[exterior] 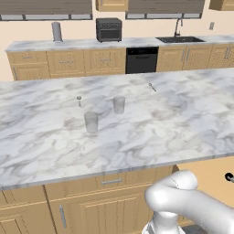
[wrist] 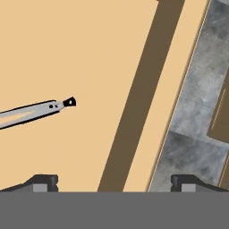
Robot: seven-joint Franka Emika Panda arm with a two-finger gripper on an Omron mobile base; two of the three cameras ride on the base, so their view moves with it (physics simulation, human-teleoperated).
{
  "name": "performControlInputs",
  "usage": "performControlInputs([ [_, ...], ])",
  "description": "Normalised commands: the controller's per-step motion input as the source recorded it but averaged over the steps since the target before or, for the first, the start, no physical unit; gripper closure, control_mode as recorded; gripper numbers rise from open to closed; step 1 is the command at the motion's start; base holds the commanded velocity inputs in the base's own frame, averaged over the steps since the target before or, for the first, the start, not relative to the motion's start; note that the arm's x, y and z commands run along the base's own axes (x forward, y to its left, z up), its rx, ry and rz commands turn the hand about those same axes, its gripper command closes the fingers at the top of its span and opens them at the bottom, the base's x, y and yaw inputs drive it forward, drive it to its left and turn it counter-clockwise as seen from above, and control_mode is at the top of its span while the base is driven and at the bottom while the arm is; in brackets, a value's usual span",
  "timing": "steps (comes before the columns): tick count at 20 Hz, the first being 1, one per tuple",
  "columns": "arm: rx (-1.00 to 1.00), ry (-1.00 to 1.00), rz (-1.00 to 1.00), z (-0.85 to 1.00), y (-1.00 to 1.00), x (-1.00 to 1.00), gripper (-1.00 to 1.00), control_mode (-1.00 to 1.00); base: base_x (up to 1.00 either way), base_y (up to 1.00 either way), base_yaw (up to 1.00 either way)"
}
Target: Take the tongs from the drawer on the right and place them on the dining counter next to the tray containing the hot dog.
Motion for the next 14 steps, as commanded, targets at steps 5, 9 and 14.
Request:
performControlInputs([
  [5, 0.0, 0.0, 0.01, 0.0, 0.0, 0.17, -1.0, -1.0, 0.0, 0.0, 0.0],
  [9, 0.0, 0.0, 0.01, 0.0, 0.02, 0.31, -1.0, -1.0, 0.0, 0.0, 0.0],
  [14, 0.0, -0.02, 0.05, -0.02, 0.03, 0.22, -1.0, -1.0, 0.0, 0.0, 0.0],
])
